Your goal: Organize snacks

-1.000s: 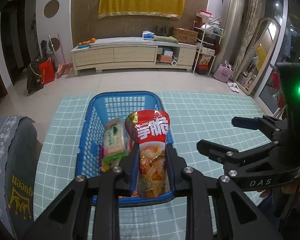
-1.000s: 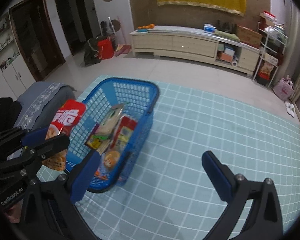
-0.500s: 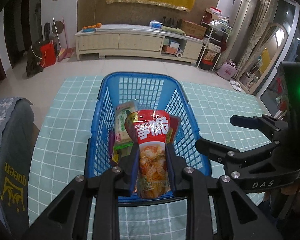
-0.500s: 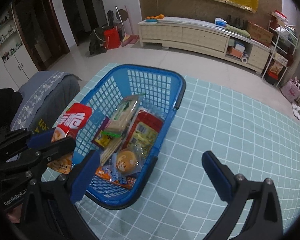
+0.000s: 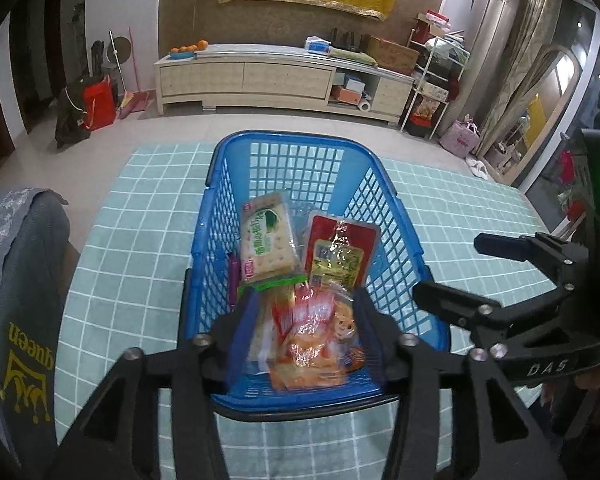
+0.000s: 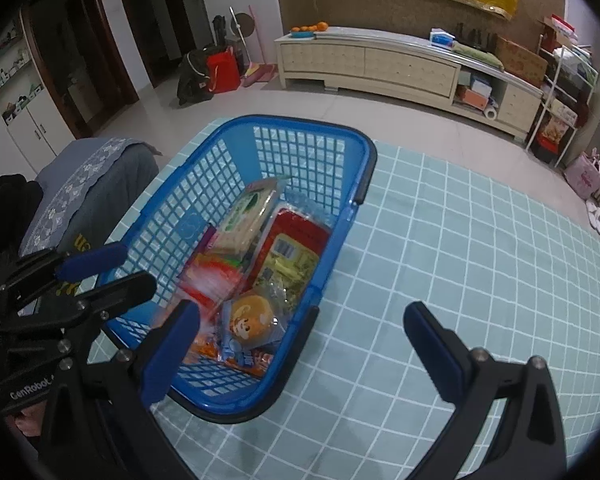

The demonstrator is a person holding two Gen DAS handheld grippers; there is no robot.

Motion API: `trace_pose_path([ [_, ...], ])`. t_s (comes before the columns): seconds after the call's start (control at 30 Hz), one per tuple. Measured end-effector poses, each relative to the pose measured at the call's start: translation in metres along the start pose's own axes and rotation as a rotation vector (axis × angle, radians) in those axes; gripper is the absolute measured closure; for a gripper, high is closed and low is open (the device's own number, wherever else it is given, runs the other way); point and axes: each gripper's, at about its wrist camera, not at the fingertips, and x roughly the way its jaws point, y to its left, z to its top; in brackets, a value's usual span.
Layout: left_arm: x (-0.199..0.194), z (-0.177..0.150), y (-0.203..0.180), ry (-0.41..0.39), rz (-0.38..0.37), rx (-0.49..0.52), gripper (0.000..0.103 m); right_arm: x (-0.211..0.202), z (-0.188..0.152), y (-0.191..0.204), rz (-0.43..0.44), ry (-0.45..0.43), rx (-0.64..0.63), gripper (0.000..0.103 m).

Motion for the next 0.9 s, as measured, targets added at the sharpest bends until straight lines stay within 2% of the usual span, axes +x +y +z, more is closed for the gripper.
trace_pose_path([
  [0.03, 0.000, -0.001, 0.000, -0.001, 0.003, 0.001, 0.045, -0.001, -0.002, -0.002, 0.003, -0.007, 0.010, 0.000],
  [0.23, -0.012, -0.011, -0.006, -0.044, 0.034, 0.030, 0.044, -0.014, -0.016, -0.009, 0.003, -0.048, 0.038, 0.000],
  [0.33, -0.026, -0.021, -0.013, -0.098, 0.053, 0.039, 0.041, -0.026, -0.026, -0.010, -0.001, -0.082, 0.043, 0.000],
  [0.43, -0.039, -0.029, -0.025, -0.136, 0.018, 0.057, 0.041, -0.048, -0.041, -0.013, 0.002, -0.135, 0.064, 0.000],
  [0.5, -0.051, -0.035, -0.035, -0.176, 0.020, 0.065, 0.041, -0.064, -0.052, -0.014, -0.001, -0.173, 0.080, 0.000],
  [0.6, -0.070, -0.045, -0.047, -0.252, 0.031, 0.075, 0.033, -0.084, -0.066, -0.016, -0.009, -0.216, 0.095, 0.000],
  [0.67, -0.083, -0.052, -0.055, -0.313, 0.037, 0.076, 0.031, -0.100, -0.077, -0.018, -0.023, -0.245, 0.108, 0.000],
  [0.9, -0.113, -0.065, -0.079, -0.389, 0.045, 0.128, 0.017, -0.153, -0.104, -0.019, -0.140, -0.358, 0.100, 0.000],
])
